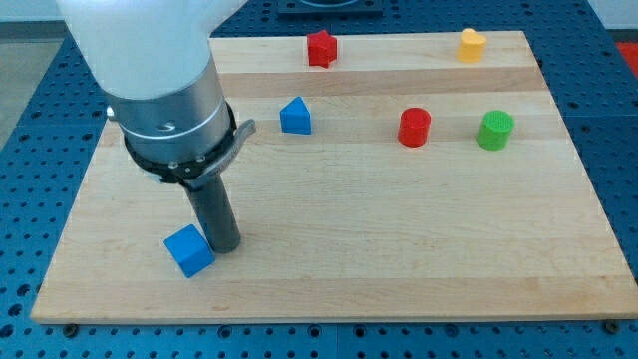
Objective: Push the blue cube to the bottom left
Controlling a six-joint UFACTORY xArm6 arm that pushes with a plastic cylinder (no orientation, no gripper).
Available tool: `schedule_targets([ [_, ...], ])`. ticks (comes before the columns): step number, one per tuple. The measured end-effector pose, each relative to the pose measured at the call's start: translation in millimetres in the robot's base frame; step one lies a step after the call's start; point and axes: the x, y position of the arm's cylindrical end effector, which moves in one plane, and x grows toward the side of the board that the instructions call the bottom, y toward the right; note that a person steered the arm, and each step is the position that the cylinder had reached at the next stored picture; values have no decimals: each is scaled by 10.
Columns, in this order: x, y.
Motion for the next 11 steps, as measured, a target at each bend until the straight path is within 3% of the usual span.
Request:
schedule_targets([
  [6, 264, -653],
  [11, 264, -691],
])
